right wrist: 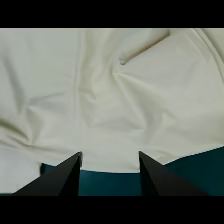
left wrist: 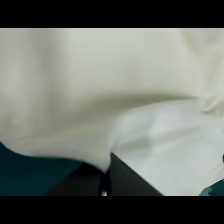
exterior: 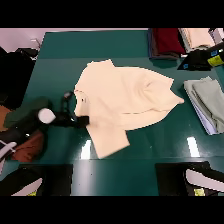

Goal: Fold the shirts.

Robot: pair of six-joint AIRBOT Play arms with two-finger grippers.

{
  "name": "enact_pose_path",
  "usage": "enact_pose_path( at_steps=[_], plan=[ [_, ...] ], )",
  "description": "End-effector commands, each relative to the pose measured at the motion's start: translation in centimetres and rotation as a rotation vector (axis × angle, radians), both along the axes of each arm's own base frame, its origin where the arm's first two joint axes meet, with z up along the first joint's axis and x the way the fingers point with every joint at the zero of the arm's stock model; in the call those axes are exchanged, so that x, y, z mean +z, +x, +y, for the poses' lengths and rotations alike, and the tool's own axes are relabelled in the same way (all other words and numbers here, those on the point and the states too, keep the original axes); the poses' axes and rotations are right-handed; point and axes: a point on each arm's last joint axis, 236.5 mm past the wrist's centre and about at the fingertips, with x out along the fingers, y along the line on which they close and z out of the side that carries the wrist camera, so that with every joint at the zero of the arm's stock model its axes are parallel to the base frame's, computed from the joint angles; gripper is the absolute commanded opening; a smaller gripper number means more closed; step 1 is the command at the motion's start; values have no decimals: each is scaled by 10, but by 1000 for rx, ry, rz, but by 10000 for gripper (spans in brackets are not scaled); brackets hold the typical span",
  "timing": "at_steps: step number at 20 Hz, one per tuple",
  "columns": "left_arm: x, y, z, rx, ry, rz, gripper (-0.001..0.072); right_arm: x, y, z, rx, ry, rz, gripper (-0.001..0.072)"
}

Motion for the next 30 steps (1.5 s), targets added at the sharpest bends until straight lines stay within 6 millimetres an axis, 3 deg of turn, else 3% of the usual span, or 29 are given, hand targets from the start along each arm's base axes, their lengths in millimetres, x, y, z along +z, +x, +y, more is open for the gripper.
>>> enact_pose_path(
  at_steps=[1, 3, 5, 6, 7, 10, 13, 16, 20, 23, 25, 27, 29, 30],
  plan=[
    [47, 39, 71, 92, 126, -138, 21, -15, -11, -29, -73, -3, 62, 409],
    [71, 49, 98, 122, 169, -195, 21, -46, -23, -48, -150, 15, 124, 410],
    [79, 51, 104, 101, 191, -214, 21, -90, -45, -62, -213, 38, 213, 424],
    [78, 50, 102, 98, 183, -208, 21, -116, -59, -66, -247, 56, 271, 542],
    [78, 49, 101, 97, 178, -203, 21, -143, -76, -69, -280, 77, 342, 588],
    [78, 49, 100, 97, 177, -201, 21, -211, -117, -59, -331, 153, 509, 587],
    [77, 48, 100, 96, 177, -198, 21, -249, -129, -36, -357, 233, 536, 584],
    [77, 47, 100, 93, 176, -191, 21, -268, -128, -27, -355, 206, 509, 575],
    [77, 46, 99, 93, 171, -188, 21, -270, -116, -18, -320, 175, 454, 568],
    [77, 46, 98, 93, 169, -188, 21, -270, -116, -9, -287, 167, 452, 521],
    [77, 46, 98, 93, 168, -188, 21, -271, -118, -2, -260, 160, 456, 449],
    [77, 46, 98, 93, 168, -186, 21, -271, -120, 3, -234, 153, 456, 271],
    [76, 45, 98, 89, 169, -182, 21, -269, -121, 8, -178, 140, 438, 22],
    [79, 46, 98, 89, 169, -187, 21, -264, -119, 10, -161, 135, 419, 20]
  ],
)
